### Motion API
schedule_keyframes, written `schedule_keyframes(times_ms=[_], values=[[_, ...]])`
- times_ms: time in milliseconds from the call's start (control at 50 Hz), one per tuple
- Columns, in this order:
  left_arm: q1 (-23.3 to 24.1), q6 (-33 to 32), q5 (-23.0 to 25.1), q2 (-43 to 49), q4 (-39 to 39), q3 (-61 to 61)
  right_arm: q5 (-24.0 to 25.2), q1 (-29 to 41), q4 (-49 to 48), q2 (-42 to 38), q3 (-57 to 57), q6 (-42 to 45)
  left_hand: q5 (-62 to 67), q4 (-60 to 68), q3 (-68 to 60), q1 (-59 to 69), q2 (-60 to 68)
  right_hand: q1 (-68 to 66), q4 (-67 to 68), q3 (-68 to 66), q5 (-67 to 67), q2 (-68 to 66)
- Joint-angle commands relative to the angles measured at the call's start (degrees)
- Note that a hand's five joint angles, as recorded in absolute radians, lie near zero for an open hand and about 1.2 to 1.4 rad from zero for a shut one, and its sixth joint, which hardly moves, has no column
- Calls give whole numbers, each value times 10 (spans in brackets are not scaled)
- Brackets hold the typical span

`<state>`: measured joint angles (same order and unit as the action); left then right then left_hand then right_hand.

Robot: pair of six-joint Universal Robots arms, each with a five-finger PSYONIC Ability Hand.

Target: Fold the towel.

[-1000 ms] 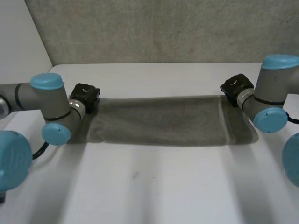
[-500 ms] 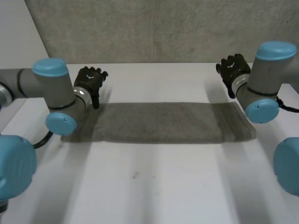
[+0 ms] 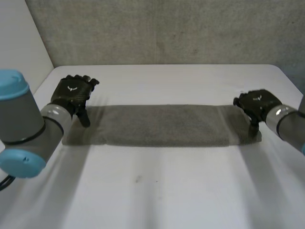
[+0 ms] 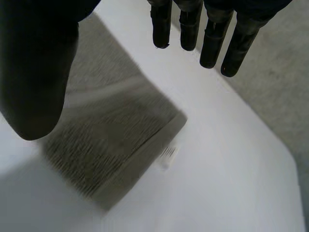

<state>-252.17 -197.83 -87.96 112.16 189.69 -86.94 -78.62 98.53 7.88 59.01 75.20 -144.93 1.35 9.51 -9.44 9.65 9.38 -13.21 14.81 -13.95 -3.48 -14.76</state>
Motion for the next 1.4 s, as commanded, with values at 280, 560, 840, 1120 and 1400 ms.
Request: schedule_keyframes(times_ms=[280, 560, 840, 1120, 1400], values=[[4, 36, -1, -15, 57, -74, 16, -32, -154, -57, 98, 9, -13, 5, -6, 4, 6, -312, 296, -304, -309, -296], [1, 36, 0, -15, 58, -85, 0, -112, -145, -58, 74, 83, -13, 5, -6, 4, 6, -668, 652, -661, -665, -652], [-1, 36, -1, -16, 58, -83, -5, -201, -96, -40, -16, 192, -13, 5, -6, 4, 6, -668, 652, -661, -665, -652], [-1, 37, -2, -16, 58, -85, -62, 199, -109, -51, -107, 99, -13, 5, -6, 4, 6, -668, 652, -661, -665, -652], [-1, 37, -2, -16, 60, -92, -70, 417, -158, -188, -126, 146, -13, 5, -6, 4, 6, -637, 621, -629, -634, -621]])
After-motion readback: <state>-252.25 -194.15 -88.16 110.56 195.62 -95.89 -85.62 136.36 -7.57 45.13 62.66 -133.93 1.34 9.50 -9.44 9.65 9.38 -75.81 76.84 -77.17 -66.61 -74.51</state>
